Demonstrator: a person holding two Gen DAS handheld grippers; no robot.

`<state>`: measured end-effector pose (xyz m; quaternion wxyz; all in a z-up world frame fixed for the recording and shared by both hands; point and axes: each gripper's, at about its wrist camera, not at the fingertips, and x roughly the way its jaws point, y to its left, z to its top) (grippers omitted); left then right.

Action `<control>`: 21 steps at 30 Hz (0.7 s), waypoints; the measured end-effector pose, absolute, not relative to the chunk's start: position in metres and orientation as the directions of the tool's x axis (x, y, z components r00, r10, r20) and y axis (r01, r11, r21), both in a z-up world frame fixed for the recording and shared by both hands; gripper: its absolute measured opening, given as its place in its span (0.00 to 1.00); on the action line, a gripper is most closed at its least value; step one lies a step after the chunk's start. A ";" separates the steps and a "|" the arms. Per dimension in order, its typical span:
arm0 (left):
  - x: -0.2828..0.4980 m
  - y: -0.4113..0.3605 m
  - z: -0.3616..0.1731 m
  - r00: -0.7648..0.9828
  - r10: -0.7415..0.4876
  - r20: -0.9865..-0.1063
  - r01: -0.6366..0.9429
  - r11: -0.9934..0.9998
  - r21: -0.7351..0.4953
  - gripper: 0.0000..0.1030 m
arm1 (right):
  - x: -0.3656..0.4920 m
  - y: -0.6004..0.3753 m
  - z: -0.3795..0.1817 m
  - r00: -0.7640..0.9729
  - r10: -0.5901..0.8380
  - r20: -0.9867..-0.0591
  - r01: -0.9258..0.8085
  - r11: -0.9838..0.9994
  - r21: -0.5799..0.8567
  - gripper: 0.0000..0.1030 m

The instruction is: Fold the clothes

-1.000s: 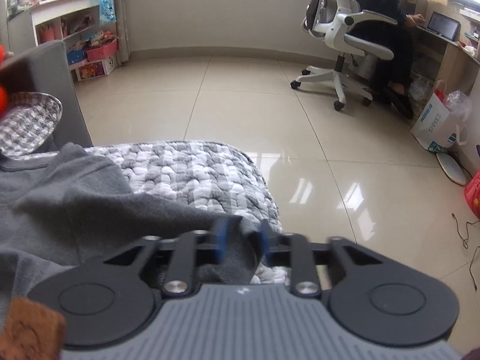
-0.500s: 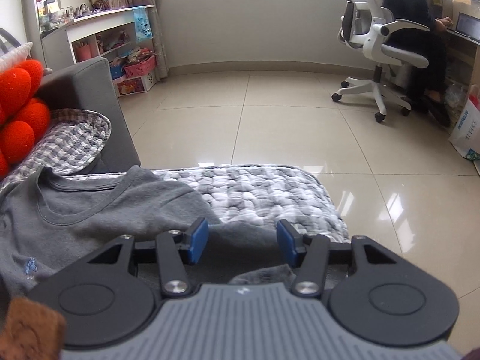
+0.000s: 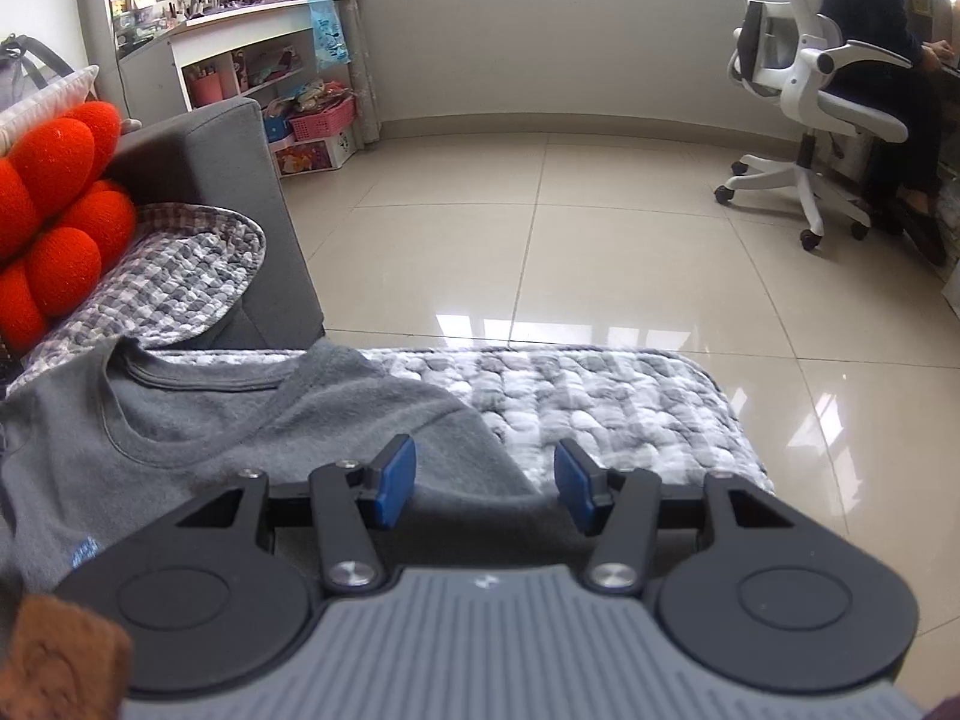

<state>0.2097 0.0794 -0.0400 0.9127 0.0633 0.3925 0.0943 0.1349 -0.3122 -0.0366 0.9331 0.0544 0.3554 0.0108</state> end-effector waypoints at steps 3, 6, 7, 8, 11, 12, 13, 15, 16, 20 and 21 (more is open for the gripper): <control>0.214 0.093 -0.034 0.687 0.026 -0.726 -0.087 0.995 -0.047 0.13 | 0.148 -0.308 -0.038 0.747 0.096 -0.658 0.006 0.989 0.150 0.54; 0.216 0.091 -0.035 0.688 -0.082 -0.721 -0.038 0.988 -0.149 0.24 | 0.161 -0.305 -0.046 0.726 0.120 -0.677 0.012 0.982 0.187 0.53; 0.217 0.088 -0.037 0.686 -0.092 -0.722 -0.024 0.989 -0.148 0.28 | 0.165 -0.303 -0.049 0.719 0.120 -0.684 0.018 0.982 0.190 0.50; 0.218 0.085 -0.039 0.684 -0.101 -0.722 -0.009 0.989 -0.148 0.28 | 0.167 -0.302 -0.052 0.713 0.118 -0.691 0.021 0.982 0.190 0.47; 0.223 0.078 -0.046 0.677 -0.113 -0.727 0.018 0.990 -0.137 0.28 | 0.167 -0.294 -0.061 0.711 0.074 -0.699 0.030 0.990 0.136 0.20; 0.224 0.077 -0.049 0.676 -0.107 -0.729 0.019 0.992 -0.128 0.27 | 0.165 -0.291 -0.063 0.717 0.052 -0.695 0.029 0.994 0.105 0.13; 0.224 0.076 -0.051 0.674 -0.103 -0.731 0.022 0.993 -0.119 0.21 | 0.162 -0.287 -0.063 0.729 0.027 -0.683 0.021 0.998 0.062 0.04; 0.222 0.071 -0.052 0.679 -0.104 -0.726 0.054 0.994 -0.092 0.00 | 0.155 -0.277 -0.062 0.753 -0.043 -0.657 0.022 0.999 -0.040 0.02; 0.220 0.068 -0.051 0.689 -0.103 -0.717 0.070 0.995 -0.076 0.00 | 0.152 -0.274 -0.061 0.766 -0.075 -0.639 0.032 0.996 -0.079 0.02; 0.211 0.061 -0.047 0.765 -0.056 -0.642 0.060 0.998 -0.015 0.00 | 0.147 -0.282 -0.057 0.808 -0.171 -0.564 0.140 0.985 -0.097 0.02; 0.214 0.061 -0.049 0.766 -0.042 -0.642 0.054 0.999 -0.001 0.00 | 0.151 -0.286 -0.060 0.801 -0.164 -0.576 0.150 0.986 -0.074 0.02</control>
